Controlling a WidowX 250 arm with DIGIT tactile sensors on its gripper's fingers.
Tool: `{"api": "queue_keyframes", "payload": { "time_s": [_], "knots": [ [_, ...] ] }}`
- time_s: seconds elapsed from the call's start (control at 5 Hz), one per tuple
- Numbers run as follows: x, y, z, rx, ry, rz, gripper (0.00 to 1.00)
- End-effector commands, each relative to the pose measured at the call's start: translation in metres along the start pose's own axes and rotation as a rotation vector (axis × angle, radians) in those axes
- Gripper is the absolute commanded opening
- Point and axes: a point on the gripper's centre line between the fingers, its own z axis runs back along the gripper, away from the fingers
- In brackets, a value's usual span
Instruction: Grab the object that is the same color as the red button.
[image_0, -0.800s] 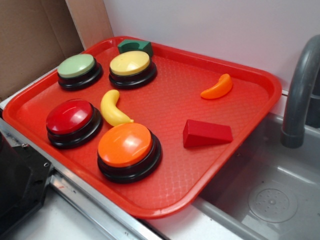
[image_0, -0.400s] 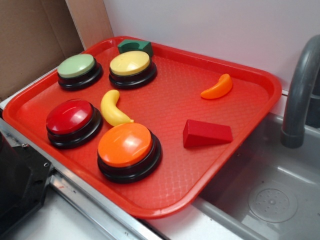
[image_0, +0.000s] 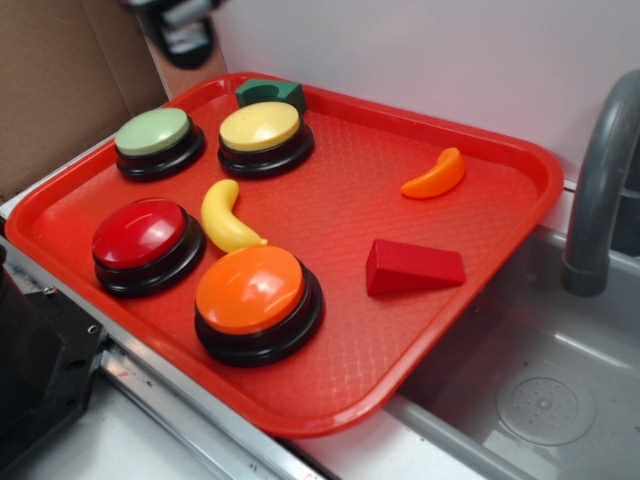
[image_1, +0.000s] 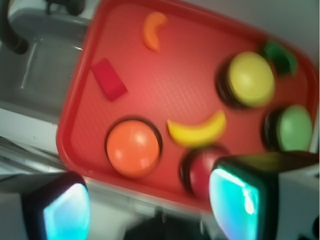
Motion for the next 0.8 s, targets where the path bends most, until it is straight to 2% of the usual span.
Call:
{"api": "queue_keyframes", "payload": {
  "time_s": [0.0,0.2,0.4,0.6],
  "knots": [
    [0.022,-0.052,-0.067,-0.005,-0.012,-0.478,1.00],
    [0.022,-0.056,-0.088,-0.011,0.007,-0.481,1.00],
    [0.019,-0.051,-0.101,0.015,0.036,-0.441,1.00],
    [0.023,-0.040,-0.103,0.034,0.030,-0.396,1.00]
  ]
}}
